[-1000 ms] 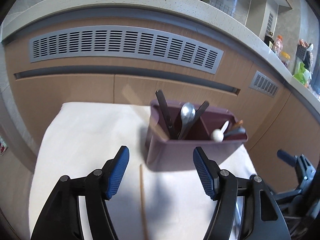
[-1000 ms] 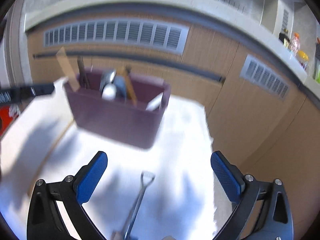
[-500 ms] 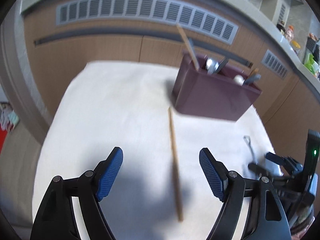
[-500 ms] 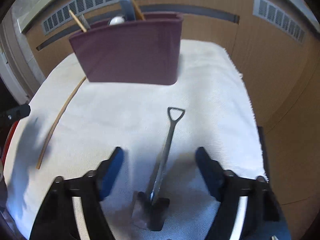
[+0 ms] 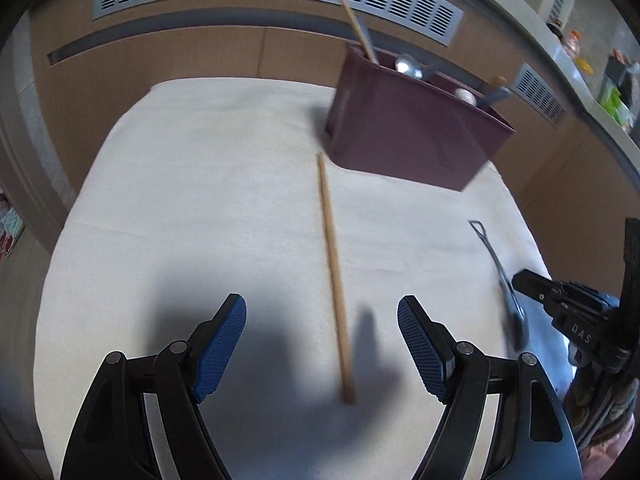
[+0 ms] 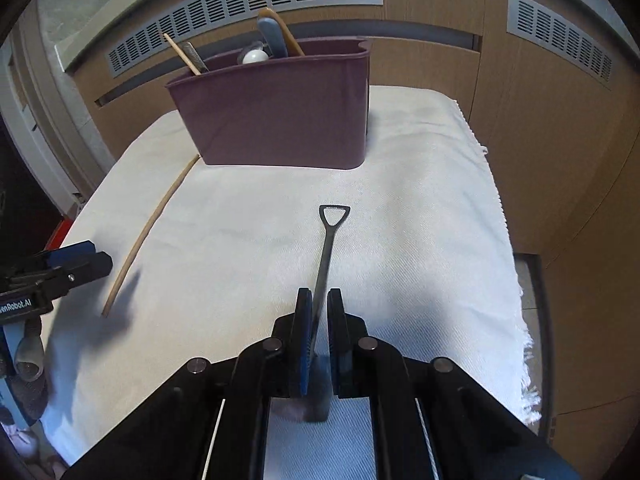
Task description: Organize utensils
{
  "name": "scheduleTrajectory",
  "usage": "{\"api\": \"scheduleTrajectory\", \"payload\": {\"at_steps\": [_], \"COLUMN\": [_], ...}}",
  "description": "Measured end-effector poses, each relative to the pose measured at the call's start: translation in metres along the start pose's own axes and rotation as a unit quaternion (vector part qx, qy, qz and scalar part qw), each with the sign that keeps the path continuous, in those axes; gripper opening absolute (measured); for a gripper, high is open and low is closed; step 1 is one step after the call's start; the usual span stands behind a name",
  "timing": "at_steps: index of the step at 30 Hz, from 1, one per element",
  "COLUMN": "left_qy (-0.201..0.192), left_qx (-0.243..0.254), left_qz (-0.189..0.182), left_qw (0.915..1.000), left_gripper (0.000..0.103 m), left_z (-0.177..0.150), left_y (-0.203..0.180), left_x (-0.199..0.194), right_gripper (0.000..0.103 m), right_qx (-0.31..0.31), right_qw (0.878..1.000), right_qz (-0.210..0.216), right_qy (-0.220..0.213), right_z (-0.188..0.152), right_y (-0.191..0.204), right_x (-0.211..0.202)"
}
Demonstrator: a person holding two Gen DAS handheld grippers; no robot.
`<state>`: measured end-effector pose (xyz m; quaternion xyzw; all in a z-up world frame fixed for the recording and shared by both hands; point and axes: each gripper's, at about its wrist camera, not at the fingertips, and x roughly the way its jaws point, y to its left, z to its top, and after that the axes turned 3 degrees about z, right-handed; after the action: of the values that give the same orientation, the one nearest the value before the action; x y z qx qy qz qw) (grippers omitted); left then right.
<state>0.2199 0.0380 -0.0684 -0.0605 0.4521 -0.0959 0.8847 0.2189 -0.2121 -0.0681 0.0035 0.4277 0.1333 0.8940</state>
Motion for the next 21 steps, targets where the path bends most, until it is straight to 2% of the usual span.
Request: {"api": "scheduleTrajectory", "payload": {"at_steps": [2, 7, 9, 11, 14, 16, 18, 21], "left_qy": [0.001, 0.016, 0.022, 0.02, 0.012, 0.016, 0.01, -0.008], "left_qx": [0.022, 0.04, 0.043, 0.054, 0.08, 0.077, 0.079, 0.084], "left_qz": [-0.001, 0.013, 0.019, 0.033, 0.062, 0.057, 0.058, 0.061], "left_qw": [0.9998, 0.999, 0.9987, 0.9978, 0.9948, 0.9952, 0.9951, 0.9946], "left_gripper": [0.062, 0.046, 0.031, 0.026, 0.013, 0.008, 0.007, 0.007], "left_z": [-0.011, -0.037, -0.042, -0.044, -0.044, -0.042, -0.041, -0.039], "left_y": [-0.009, -0.017, -0.019, -0.024, -0.033, -0.034, -0.035, -0.037], "left_x": [-0.004, -0.007, -0.004, -0.001, 0.002, 0.002, -0.003, -0.016], "right_gripper": [0.008, 0.008, 0.008, 0.01, 0.028, 0.045, 0.053, 0.059], "right_qx": [-0.001, 0.011, 0.019, 0.025, 0.027, 0.026, 0.024, 0.025], "right_qw": [1.0, 1.0, 1.0, 1.0, 1.0, 0.999, 0.999, 0.999], "right_qz": [0.002, 0.004, 0.004, 0.004, -0.004, -0.012, -0.021, -0.026], "right_qy": [-0.003, -0.008, -0.008, -0.007, -0.011, -0.019, -0.028, -0.031], "right_z": [-0.005, -0.014, -0.017, -0.018, -0.02, -0.023, -0.025, -0.027], "right_y": [-0.001, -0.009, -0.012, -0.015, -0.016, -0.017, -0.017, -0.02], "right_x": [-0.005, -0.009, -0.01, -0.01, -0.014, -0.02, -0.026, -0.03]}}
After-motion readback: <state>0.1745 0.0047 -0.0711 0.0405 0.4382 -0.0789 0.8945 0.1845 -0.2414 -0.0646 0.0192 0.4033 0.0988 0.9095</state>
